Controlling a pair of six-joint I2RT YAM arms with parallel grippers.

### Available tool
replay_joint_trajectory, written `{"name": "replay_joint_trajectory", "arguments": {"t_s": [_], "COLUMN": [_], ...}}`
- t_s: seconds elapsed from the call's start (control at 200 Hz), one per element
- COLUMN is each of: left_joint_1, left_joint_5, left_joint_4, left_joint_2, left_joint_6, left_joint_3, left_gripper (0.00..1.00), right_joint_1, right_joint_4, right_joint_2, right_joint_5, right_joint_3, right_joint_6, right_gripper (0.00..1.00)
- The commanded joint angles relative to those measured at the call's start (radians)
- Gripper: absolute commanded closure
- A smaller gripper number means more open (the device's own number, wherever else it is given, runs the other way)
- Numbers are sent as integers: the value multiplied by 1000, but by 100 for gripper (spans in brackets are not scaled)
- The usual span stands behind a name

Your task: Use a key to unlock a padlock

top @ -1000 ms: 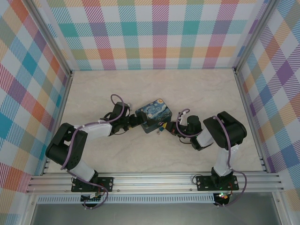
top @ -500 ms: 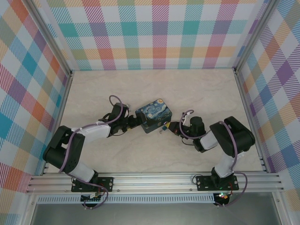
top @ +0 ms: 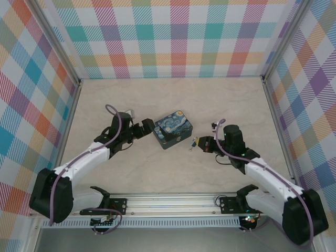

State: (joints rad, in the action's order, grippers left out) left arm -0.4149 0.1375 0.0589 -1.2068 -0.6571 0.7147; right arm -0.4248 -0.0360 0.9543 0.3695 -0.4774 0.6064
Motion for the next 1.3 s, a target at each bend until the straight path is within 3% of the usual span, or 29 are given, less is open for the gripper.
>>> {"name": "replay_joint_trajectory", "arguments": {"t_s": [0.0,0.415,0.85,0.9,0.93,1.035,1.295], "left_joint_1": [25,39,39,39,39,39,64], "left_joint_5": [-58,-75,-52,-53,-54,-76,-199], "left_joint_4": [52,83,41,49,54,84,196], "left_joint_2": [50,56,-1,2,6,28,120], "left_joint_6": [36,82,76,78,79,88,140], "left_joint_3": [9,64,83,84,84,91,109], "left_gripper": [0,0,0,0,0,0,0], "right_joint_1": [3,3,3,3,4,13,142], "right_joint_4": [-415,-566,-479,-486,-489,-506,-513], "right_joint_2": [-19,151,354,333,311,207,59], "right_joint_5": [-1,20,1,-20,-36,-102,-251], "right_joint_3": [-45,-102,-156,-162,-164,-172,-243], "right_joint_6": [-105,-102,-113,-113,-114,-138,-318], "right_gripper": [99,100,97,92,83,66,39]}}
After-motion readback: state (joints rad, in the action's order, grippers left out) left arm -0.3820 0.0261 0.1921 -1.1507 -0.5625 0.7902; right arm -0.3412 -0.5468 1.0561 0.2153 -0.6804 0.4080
